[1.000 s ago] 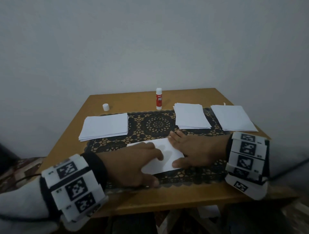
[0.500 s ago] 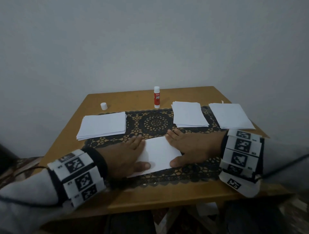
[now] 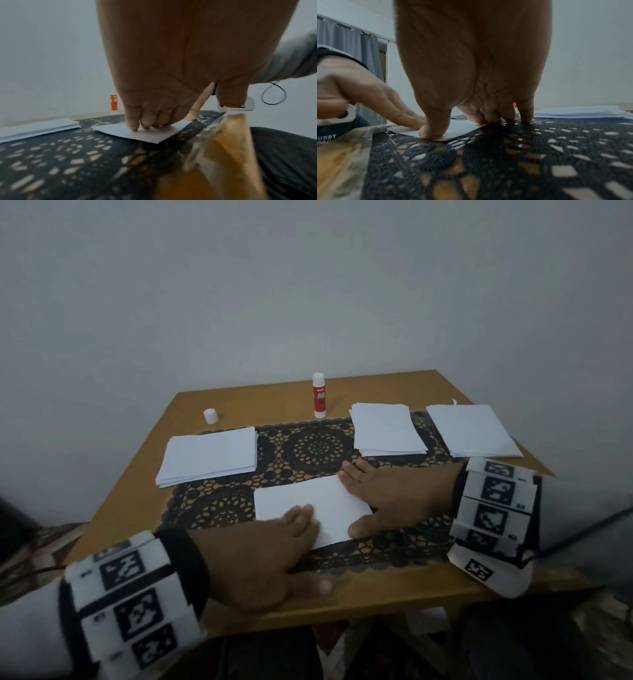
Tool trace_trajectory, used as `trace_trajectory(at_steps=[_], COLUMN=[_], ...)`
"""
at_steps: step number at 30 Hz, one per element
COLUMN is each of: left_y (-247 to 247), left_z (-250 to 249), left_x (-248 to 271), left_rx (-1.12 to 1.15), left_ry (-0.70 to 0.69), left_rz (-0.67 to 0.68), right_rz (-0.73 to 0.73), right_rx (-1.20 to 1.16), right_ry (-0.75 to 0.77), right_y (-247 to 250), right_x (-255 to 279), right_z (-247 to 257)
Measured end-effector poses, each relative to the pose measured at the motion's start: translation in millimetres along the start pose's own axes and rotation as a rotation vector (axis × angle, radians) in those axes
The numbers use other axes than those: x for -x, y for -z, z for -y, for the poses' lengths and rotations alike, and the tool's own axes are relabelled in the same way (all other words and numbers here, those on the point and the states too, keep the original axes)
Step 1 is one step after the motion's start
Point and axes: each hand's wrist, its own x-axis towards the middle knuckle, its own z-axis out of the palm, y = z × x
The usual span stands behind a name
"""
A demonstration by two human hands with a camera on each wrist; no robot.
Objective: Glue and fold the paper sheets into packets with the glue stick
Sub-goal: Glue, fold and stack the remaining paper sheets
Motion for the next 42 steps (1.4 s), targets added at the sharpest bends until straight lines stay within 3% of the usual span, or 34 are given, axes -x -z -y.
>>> trace_trajectory(at_steps=[5,10,15,21,26,30,35,40,42], left_y=[12.2,-3.1,-3.0,-14.9,-10.9,-20.5,-4.7,-0.7,12.6], left_z=[14.2,-14.0,22.9,-14.7,1.1,-21.1,7.7,-32.9,-26.2], left_x=[-17.4,-4.9,-2.3,9.3,6.1,19.4,4.4,-1.7,-16.5], left_rx=[-0.034,-0.07,-0.042,-0.068,-0.039,-0.025,0.01,-0.036,-0.019], left_ry=[0.163,-0.031,0.202,0.049,0.158,0.067,0.209,0.022,0.062], left_rz=[-0.073,0.001,-0.015,0.022,-0.017,0.057,-0.022,0.02,-0.016], right_rz=[0.006,-0.002,0.0,0.002,-0.005,-0.002,0.005,-0.001,0.005], right_rx=[-0.004,0.004,0.002,-0.004,-0.014,-0.015,-0.012,-0.011,-0.022], right_ry=[-0.004,0.0,0.004,0.006,0.006,0.006,0.0,-0.012,-0.017], right_y=[0.5,0.9,-0.9,-0.8,-1.5,-0.8,0.4,-0.7,-0.2], right_x=[0.8,1.4,1.2,1.3,1.6,2.0,3.4,0.5,-0.2], right_z=[0.6,1.3,0.6,0.2,0.3,0.3,1.3,2.2,2.2])
